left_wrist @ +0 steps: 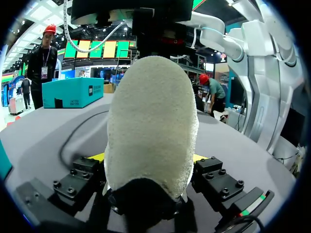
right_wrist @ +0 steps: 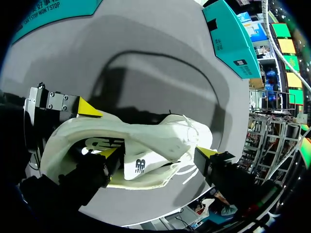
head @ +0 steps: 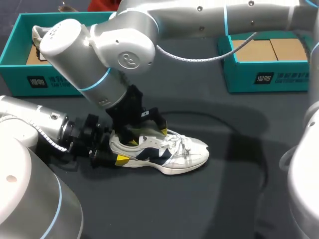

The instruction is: Take the shoe out of the shoebox, open the shoe tongue, remove and reinsert the insole, then place the shoe into the shoebox

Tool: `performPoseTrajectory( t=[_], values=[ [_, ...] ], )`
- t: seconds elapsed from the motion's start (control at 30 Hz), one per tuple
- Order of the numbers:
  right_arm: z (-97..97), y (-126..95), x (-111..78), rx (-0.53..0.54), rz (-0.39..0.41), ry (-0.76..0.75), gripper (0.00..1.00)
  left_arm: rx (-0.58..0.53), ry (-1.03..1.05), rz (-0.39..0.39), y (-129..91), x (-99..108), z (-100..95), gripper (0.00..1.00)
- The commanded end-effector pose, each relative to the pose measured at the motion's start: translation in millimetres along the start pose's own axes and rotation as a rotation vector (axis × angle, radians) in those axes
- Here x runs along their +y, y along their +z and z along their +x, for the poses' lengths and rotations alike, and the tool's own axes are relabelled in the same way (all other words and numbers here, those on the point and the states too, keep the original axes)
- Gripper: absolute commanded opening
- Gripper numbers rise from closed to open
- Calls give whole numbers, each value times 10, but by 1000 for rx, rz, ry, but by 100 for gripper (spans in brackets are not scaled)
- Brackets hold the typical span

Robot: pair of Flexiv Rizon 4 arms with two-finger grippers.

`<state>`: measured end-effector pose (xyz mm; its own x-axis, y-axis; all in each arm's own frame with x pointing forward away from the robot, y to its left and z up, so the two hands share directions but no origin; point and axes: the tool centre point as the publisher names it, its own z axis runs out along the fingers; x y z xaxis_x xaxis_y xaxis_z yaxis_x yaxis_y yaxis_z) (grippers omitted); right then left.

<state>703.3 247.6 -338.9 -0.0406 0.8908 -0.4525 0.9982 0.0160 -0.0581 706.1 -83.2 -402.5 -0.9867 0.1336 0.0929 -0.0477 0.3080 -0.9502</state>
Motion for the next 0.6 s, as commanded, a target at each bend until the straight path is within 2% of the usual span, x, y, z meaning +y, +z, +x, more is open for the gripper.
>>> performPoseTrajectory(
  t=[0.03,0.3,0.47,0.5,0.6],
  values=[
    [-70,59,-111,13,-24,107,100,0,-1,0,9,28,4,0],
    [-189,104,-96,16,-34,121,100,0,-1,0,9,28,4,0],
    [-250,99,-90,20,-36,129,82,0,-1,0,9,28,4,0],
    [-260,94,-92,21,-35,130,71,0,-1,0,9,28,4,0],
    [-283,66,-102,26,-32,136,58,0,-1,0,9,28,4,0]
  ],
)
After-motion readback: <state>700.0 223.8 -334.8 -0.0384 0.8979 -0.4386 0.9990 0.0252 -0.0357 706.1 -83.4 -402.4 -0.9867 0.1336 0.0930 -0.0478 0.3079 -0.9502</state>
